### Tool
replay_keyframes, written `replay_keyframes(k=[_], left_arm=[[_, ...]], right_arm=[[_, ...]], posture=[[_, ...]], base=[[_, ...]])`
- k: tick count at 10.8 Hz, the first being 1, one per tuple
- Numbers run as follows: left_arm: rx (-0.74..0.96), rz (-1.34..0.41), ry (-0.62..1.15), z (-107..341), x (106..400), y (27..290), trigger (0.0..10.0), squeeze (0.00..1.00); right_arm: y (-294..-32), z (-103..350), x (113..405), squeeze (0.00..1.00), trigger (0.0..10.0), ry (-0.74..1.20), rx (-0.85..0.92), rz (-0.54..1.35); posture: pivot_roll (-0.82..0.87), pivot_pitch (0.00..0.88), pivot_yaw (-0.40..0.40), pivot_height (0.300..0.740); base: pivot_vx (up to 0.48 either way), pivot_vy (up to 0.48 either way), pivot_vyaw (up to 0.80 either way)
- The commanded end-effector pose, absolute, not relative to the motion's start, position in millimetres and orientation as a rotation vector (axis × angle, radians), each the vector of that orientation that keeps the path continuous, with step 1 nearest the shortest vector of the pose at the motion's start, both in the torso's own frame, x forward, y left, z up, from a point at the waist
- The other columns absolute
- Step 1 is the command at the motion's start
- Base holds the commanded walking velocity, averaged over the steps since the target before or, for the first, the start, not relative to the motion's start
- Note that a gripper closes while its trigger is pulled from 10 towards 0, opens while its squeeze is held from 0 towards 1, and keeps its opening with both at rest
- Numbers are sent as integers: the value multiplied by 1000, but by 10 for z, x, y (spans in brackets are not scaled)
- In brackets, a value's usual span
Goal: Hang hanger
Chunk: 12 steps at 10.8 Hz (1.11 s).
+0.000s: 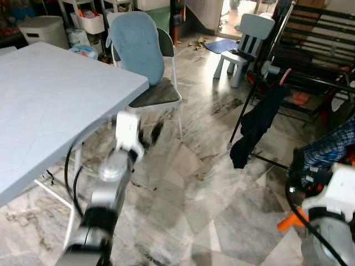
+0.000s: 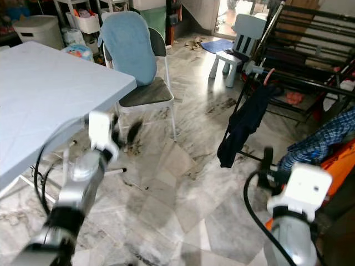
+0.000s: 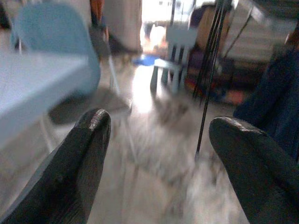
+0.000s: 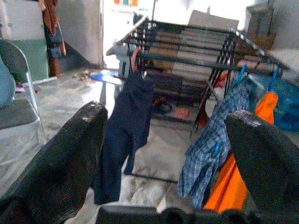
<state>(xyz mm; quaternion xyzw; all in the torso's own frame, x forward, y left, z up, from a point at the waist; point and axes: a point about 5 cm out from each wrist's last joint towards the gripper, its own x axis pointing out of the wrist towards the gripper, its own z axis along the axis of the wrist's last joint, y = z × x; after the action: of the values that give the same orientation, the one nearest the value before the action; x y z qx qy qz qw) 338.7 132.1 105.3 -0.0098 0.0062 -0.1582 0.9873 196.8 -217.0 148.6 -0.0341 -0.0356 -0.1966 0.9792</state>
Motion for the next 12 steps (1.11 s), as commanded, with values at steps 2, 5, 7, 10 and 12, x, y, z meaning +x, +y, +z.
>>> replay_keyframes(k=[2,5,7,10,12], left_arm=[[6,-337,70,954,3338,1319,10000,1000],[-5,-380,114,872,3297,1266,10000,1000],[-26,-443,133,852,3285,1211,10000,0],[-32,-480,144,856,3308,1170,10000,0],[-34,-485,155,845,3316,1179,10000,0]], right_arm=[[-2150,1417,1943,1000,10000,-41,-52,-391],[-2165,1364,1911,949,10000,-18,-33,-403],[-2156,1333,1918,0,10000,1,-30,-401],[-2146,1297,1919,0,10000,13,-32,-401],[-2126,1272,1930,0,10000,18,-34,-399]], posture=[[-39,0,6,740],[-36,0,8,740],[-35,0,8,740],[-23,0,6,740],[-35,0,22,740]], base=[[0,0,0],[0,0,0],[0,0,0],[0,0,-542],[0,0,-600]])
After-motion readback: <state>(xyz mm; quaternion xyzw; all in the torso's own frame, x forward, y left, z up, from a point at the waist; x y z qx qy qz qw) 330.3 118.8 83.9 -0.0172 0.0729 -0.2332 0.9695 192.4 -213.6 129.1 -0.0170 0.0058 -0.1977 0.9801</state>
